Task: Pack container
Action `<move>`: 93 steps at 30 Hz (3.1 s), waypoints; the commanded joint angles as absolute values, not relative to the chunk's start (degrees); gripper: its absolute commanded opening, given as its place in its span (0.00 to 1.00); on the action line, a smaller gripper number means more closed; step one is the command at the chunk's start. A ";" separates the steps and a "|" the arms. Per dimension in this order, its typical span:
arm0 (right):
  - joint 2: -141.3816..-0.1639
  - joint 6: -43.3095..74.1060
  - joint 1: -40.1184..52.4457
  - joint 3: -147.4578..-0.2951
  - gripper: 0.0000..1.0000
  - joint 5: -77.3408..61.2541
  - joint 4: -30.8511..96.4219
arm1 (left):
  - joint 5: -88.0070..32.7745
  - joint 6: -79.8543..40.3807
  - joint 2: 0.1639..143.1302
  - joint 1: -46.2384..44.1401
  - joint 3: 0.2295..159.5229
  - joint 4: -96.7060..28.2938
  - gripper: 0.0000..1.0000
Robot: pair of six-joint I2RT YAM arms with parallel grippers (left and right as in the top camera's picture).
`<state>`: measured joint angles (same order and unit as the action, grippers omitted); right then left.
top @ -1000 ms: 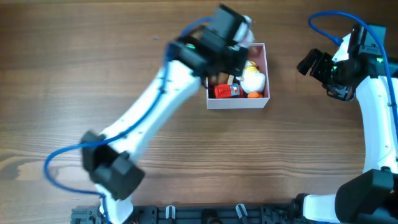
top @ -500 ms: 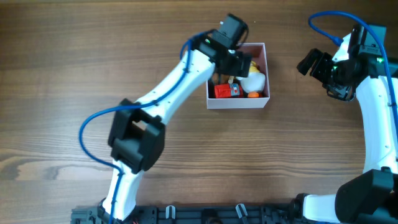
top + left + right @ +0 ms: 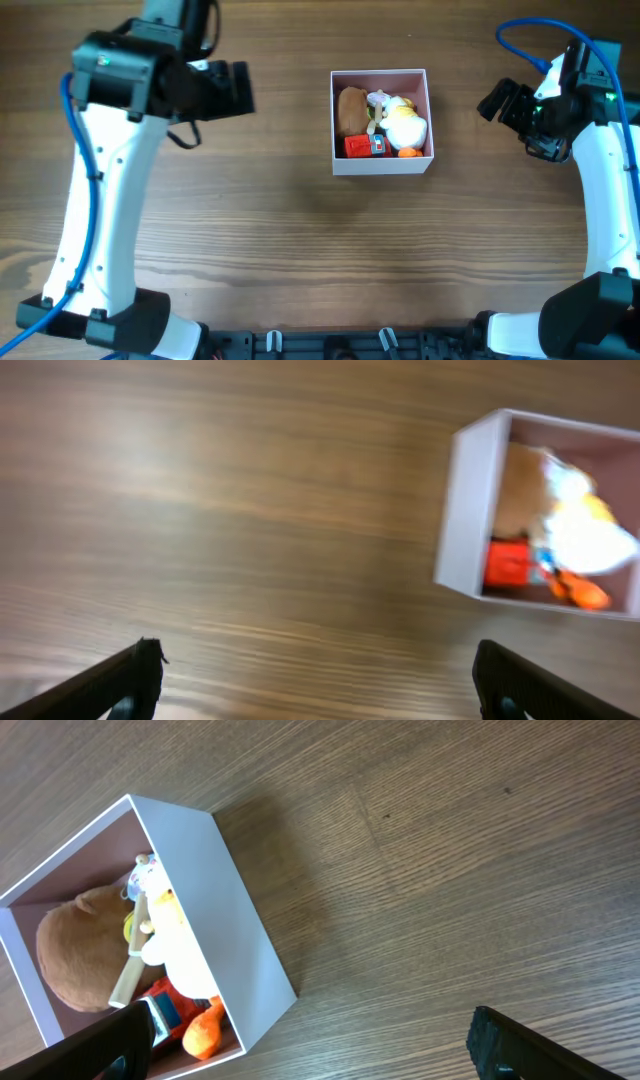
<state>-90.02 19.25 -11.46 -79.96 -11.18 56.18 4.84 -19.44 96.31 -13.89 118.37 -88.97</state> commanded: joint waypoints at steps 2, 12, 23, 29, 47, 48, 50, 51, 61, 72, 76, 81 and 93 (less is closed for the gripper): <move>-90.61 19.59 -11.49 -79.77 1.00 -11.90 56.14 | 5.89 -19.79 96.79 -10.50 118.19 -88.75 1.00; -87.33 19.64 -11.31 -79.77 1.00 -11.90 56.05 | 5.89 -19.79 96.79 -10.37 118.19 -88.79 1.00; -53.49 16.53 -6.28 -79.05 1.00 -6.96 57.04 | 5.89 -19.79 96.79 -10.37 118.19 -88.79 1.00; -39.66 2.72 -6.28 -67.88 1.00 -4.38 50.02 | 5.89 -19.79 96.79 -10.37 118.19 -88.79 1.00; -3.14 -10.31 -6.28 -12.84 1.00 -20.14 30.06 | 5.89 -19.79 96.79 -10.37 118.19 -88.79 1.00; -1.80 -10.33 -6.28 -11.51 1.00 -20.71 29.78 | 5.89 -19.79 96.79 -10.37 118.19 -88.79 1.00; -0.34 -10.31 -6.28 -10.11 1.00 -20.88 29.63 | 5.89 -19.81 96.79 -10.37 118.19 -88.79 1.00; -0.19 -10.33 -6.28 -9.32 1.00 -21.37 29.17 | 5.89 -19.79 96.79 -10.37 118.19 -88.79 1.00; -0.21 -10.37 -6.28 -8.88 1.00 -21.71 28.95 | 5.89 -19.79 96.79 -10.37 118.19 -88.79 1.00; -0.21 -10.37 -6.28 -8.88 1.00 -21.71 28.95 | 5.89 -19.79 96.79 -10.37 118.19 -88.79 1.00; -0.21 -10.39 -6.28 -8.88 1.00 -21.71 28.95 | 5.89 -19.79 96.79 -10.37 118.19 -88.79 1.00; -0.21 -10.39 -6.28 -8.88 1.00 -21.71 28.95 | 5.89 -19.79 96.82 -10.37 118.19 -88.79 1.00; -0.21 -10.39 -6.28 -8.88 1.00 -21.71 28.95 | 3.49 -19.49 92.42 -12.16 117.30 -80.62 1.00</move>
<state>-1.15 -9.34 -6.50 -9.43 -20.58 29.21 4.89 -19.44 96.36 -10.87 118.34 -85.93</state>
